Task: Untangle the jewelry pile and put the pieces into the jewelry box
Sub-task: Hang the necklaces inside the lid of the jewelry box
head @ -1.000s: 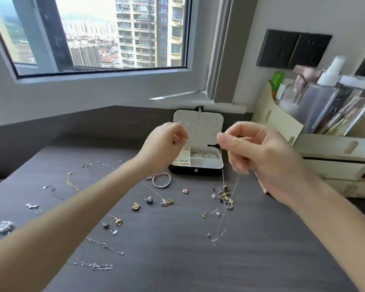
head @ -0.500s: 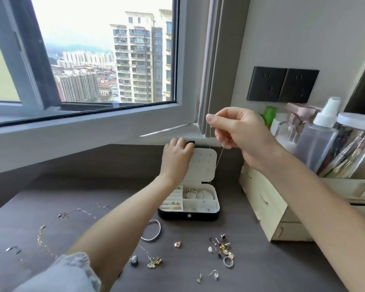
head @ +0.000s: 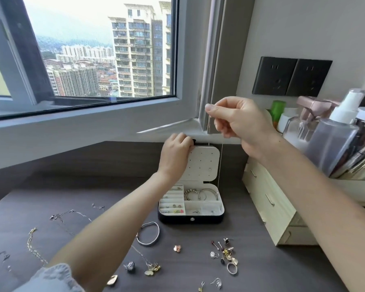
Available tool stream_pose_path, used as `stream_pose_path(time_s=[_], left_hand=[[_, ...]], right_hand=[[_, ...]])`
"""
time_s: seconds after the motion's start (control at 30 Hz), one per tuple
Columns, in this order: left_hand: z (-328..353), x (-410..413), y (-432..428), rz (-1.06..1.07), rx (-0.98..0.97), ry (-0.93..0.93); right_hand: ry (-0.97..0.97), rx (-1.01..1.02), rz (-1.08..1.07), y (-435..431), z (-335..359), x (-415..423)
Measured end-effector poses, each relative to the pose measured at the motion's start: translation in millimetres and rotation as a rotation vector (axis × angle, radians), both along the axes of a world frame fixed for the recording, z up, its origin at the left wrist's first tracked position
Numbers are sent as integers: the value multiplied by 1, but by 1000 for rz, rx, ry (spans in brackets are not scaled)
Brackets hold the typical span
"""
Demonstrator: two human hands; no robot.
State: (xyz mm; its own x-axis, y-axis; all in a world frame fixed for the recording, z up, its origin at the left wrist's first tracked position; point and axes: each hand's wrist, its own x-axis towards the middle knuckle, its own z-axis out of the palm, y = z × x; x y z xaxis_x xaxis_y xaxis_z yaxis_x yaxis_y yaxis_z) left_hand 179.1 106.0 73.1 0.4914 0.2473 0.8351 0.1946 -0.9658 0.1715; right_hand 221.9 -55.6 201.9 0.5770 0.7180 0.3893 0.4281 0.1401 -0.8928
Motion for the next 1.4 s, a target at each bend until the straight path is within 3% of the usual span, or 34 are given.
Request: stream_pose_path(time_s=[0.3, 0.37, 0.43, 0.57, 0.67, 0.87, 1.1, 1.3, 1.4], left_hand=[[29, -34, -24, -143, -219, 450], [30, -48, -28, -186, -371, 682], [24, -59, -23, -215, -565, 791], [13, -61, 2, -71, -532, 599], [7, -49, 10, 1, -394, 484], [-16, -27, -8, 216, -8, 707], [-20, -23, -9, 173, -174, 672], [-26, -27, -10, 143, -174, 685], [-26, -27, -5, 104, -239, 554]], right_hand=[[-78, 69, -46, 6, 31, 12], [-87, 78, -47, 11, 40, 15], [-118, 61, -36, 18, 46, 17], [-164, -6, 10, 34, 40, 26], [-166, -21, 20, 45, 28, 34], [-85, 49, 33, 64, 12, 40], [-23, 69, 60, 76, -19, 44], [-11, -4, 128, 71, -66, 48], [20, -49, 148, 68, -87, 48]])
